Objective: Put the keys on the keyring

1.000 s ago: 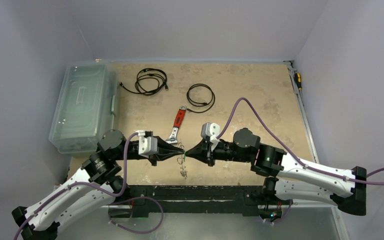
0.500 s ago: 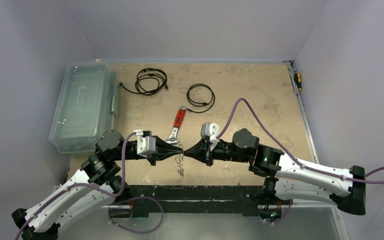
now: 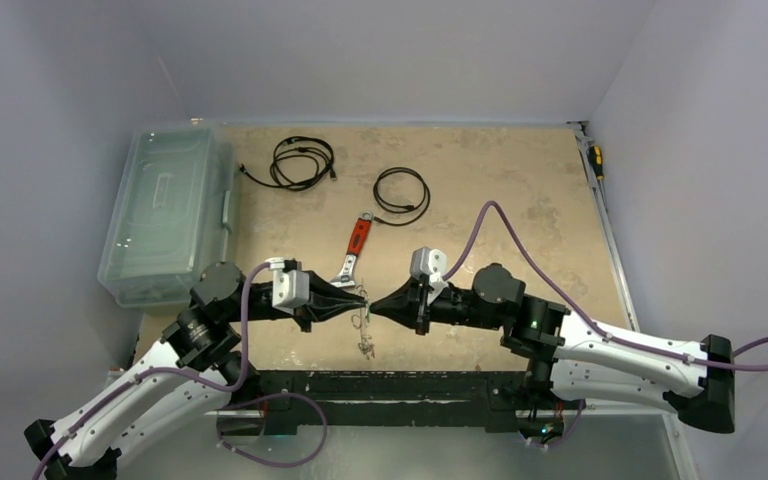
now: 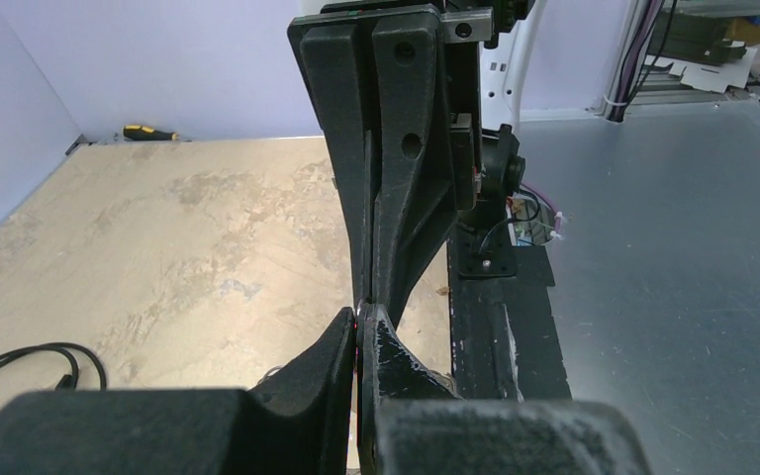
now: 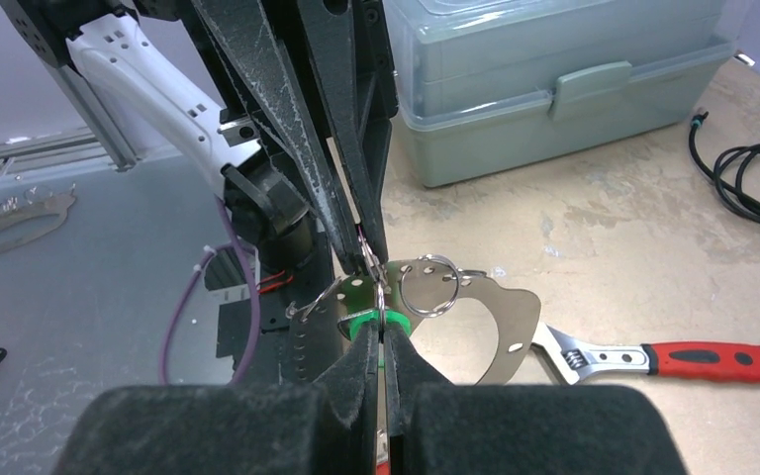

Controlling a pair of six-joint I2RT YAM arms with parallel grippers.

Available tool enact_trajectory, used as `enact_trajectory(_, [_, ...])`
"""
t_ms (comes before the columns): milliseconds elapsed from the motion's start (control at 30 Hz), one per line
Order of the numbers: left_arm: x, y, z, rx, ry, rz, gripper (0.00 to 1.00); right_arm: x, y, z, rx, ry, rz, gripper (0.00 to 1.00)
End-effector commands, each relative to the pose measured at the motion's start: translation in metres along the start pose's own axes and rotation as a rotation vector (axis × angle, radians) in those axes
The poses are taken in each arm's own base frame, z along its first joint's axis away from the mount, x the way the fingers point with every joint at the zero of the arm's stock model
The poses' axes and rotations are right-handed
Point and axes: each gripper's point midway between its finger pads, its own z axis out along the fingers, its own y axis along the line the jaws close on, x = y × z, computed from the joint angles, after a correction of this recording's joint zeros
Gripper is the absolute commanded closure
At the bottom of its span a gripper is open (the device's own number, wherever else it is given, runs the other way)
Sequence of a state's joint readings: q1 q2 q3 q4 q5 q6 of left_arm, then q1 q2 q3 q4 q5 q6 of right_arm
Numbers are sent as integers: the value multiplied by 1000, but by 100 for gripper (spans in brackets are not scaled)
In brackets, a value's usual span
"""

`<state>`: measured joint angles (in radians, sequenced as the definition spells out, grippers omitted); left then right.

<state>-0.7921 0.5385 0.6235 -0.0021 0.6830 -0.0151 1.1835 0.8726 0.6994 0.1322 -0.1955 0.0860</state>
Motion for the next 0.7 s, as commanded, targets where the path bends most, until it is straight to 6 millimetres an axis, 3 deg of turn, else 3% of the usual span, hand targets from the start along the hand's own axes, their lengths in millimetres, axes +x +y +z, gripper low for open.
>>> enact_trajectory(0, [-44,11,-4,-69,-142,100,100,18,-5,-7,35,36,27,100])
enact_trajectory(167, [-45,13,-5,-74,-148,98,100,22,-4,-5,32,42,40,98])
enact_trajectory(367, [-43,14,-4,-74,-144,90,100,19,-1,0,10,41,36,67])
enact_trajectory(433, [-42,15,-3,-75,-139,90,100,12,-2,-2,13,26,24,60])
enact_trajectory(667, [-40,15,-2,-69,-130,91,100,-23,-8,-22,72,-47,-48,50])
